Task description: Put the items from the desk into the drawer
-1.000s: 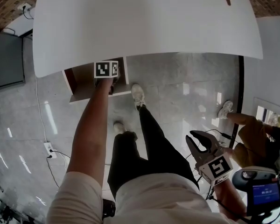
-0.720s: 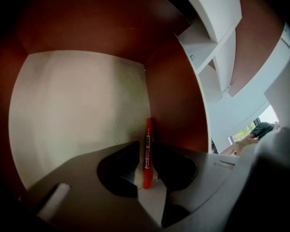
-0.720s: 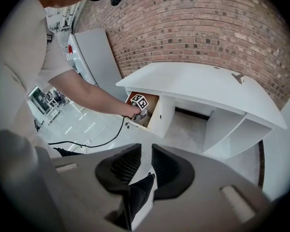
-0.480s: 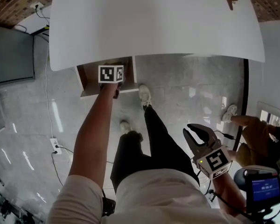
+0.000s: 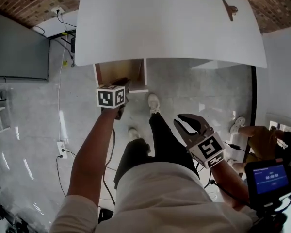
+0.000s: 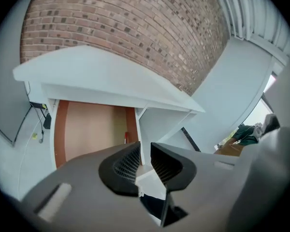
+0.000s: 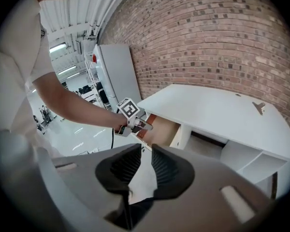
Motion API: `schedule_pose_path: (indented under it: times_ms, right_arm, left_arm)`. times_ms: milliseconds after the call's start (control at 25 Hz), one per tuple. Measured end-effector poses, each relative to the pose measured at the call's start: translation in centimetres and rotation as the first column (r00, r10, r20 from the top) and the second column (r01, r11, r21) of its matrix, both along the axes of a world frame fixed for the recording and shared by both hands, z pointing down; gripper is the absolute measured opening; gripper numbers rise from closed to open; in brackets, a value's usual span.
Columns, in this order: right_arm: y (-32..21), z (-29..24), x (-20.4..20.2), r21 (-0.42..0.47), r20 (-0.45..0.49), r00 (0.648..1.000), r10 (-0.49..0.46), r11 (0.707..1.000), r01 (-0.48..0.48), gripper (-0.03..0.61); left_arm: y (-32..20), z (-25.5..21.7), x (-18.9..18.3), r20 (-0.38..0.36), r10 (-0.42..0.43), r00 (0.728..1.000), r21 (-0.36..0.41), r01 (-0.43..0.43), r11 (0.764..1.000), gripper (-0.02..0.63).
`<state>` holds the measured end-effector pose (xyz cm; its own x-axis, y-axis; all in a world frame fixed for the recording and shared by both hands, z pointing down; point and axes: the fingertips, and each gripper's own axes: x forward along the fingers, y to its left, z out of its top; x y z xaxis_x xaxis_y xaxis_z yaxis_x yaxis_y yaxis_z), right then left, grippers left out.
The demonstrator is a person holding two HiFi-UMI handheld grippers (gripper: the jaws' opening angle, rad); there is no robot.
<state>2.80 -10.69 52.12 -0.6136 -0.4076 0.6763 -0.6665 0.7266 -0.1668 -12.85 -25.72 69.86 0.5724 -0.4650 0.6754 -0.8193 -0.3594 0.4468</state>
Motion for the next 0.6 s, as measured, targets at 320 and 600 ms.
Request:
schedule_pose_path:
  times_ms: [320, 600]
  right_arm:
    - [0.2, -3.3, -2.8, 0.084, 0.042, 0.996, -0.084, 0.993, 0.08, 0.041]
    - [3.5, -7.2, -4.5, 0.14, 0.058, 0.996, -0.071, 0.988, 0.063, 0.019]
  left_arm:
    - [6.4, -12.7, -2.2, -0.09, 0.016, 0.996, 0.175, 0.0, 0.985, 0.064]
    - [16.0, -23.1, -4.0, -0.153, -0.011, 0.988, 0.241, 0.048, 0.969, 0.008]
